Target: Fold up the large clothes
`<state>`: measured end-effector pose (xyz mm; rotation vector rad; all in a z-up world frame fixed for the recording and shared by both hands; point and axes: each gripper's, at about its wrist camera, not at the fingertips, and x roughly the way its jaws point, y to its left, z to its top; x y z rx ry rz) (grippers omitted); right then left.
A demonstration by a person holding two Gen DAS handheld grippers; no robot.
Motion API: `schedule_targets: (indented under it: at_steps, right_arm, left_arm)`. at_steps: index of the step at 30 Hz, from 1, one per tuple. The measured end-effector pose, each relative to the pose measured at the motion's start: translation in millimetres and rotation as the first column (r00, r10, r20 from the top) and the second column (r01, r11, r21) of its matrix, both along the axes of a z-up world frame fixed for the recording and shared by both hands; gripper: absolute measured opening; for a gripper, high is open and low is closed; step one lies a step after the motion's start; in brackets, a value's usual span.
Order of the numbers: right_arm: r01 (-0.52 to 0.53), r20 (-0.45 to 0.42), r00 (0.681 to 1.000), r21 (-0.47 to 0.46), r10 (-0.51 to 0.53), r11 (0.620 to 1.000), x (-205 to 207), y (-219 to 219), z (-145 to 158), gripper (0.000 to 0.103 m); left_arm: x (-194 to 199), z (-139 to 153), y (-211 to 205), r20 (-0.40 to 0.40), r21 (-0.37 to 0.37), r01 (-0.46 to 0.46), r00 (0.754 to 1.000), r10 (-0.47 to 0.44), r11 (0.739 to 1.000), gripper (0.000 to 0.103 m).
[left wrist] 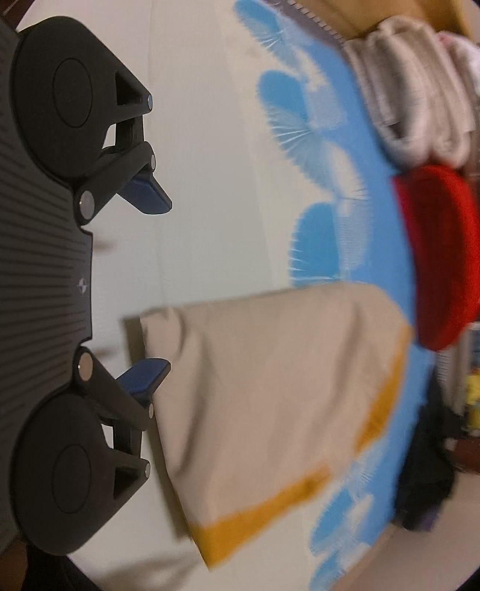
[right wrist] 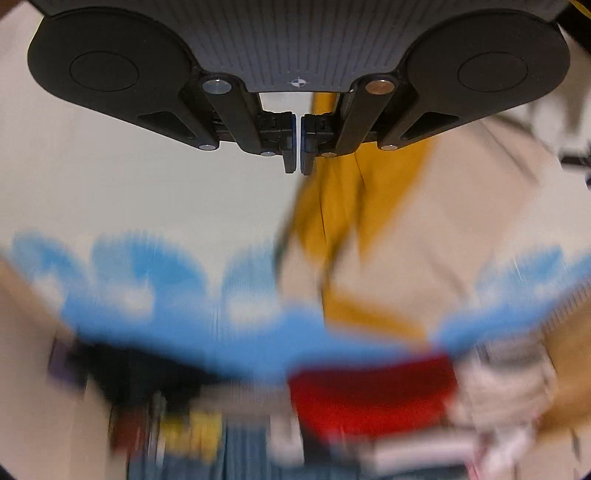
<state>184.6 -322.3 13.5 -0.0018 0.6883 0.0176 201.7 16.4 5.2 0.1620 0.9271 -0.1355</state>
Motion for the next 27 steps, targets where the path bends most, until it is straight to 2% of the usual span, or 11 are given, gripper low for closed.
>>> schedule_targets:
  at_steps: [1,2,3,5,7,9,12,14,18,23,27]
  right_arm:
    - [0.003,0.051,0.999,0.007,-0.003,1.0,-12,2,11,0.019]
    - [0.005,0.095,0.995,0.017,-0.006,1.0,-25,3,20,0.036]
    - [0.008,0.138,0.99,0.025,-0.011,1.0,-42,7,27,0.048]
    - [0.011,0.177,0.984,0.023,-0.015,1.0,-68,13,33,0.055]
    - [0.013,0.204,0.979,0.024,-0.018,1.0,-97,22,37,0.069]
    - [0.03,0.229,0.973,0.025,-0.035,0.999,-123,29,36,0.096]
    - [0.078,0.214,0.974,-0.012,-0.073,0.997,-149,44,37,0.102]
    - [0.086,0.217,0.973,-0.004,-0.083,0.996,-160,53,38,0.102]
    - [0.053,0.139,0.989,-0.014,-0.05,0.999,-156,68,27,0.102]
    - [0.051,0.108,0.993,-0.035,-0.047,0.998,-145,82,17,0.102]
    - [0.056,0.086,0.995,-0.038,-0.052,0.998,-136,87,10,0.102]
  left_arm:
    - [-13,10,-2,0.04,-0.016,0.006,0.999,-0.005,1.0,0.095]
    - [-28,19,-6,0.079,-0.024,0.01,0.997,-0.008,1.0,0.103]
    - [-48,29,-13,0.132,-0.028,0.011,0.991,-0.007,1.0,0.103]
    - [-74,43,-28,0.192,-0.026,0.021,0.981,-0.015,0.999,0.103]
    - [-103,55,-42,0.224,-0.042,0.03,0.974,-0.02,0.999,0.103]
    - [-133,63,-53,0.256,-0.07,0.026,0.967,-0.007,0.997,0.103]
    - [-165,60,-70,0.298,-0.099,0.021,0.954,0.01,0.995,0.103]
    - [-175,51,-83,0.286,-0.07,0.022,0.958,-0.002,0.997,0.103]
    - [-160,41,-88,0.253,-0.093,-0.003,0.967,0.027,0.996,0.103]
    - [-136,28,-80,0.195,-0.125,-0.042,0.978,0.066,0.991,0.103]
    - [-128,25,-78,0.198,-0.113,-0.059,0.977,0.081,0.992,0.103]
